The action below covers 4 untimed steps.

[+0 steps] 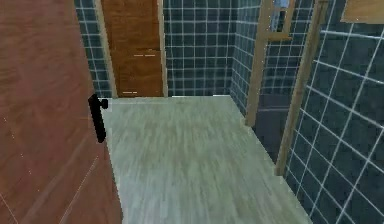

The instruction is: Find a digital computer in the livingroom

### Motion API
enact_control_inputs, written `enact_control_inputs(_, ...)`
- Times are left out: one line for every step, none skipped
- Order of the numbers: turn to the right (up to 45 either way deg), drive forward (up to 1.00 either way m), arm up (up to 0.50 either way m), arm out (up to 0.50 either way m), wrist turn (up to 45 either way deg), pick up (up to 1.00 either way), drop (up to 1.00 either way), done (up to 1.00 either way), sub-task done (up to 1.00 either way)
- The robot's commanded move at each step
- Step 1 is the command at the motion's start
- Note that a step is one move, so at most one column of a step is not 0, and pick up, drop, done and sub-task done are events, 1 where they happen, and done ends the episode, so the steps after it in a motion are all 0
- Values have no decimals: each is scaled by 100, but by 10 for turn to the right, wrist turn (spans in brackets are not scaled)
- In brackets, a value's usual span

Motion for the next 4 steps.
enact_control_inputs(0, 75, 0, 0, 0, 0, 0, 0, 0)
enact_control_inputs(-180, 0, 0, 0, 0, 0, 0, 0, 0)
enact_control_inputs(0, 100, 0, 0, 0, 0, 0, 0, 0)
enact_control_inputs(-450, 0, 0, 0, 0, 0, 0, 0, 0)
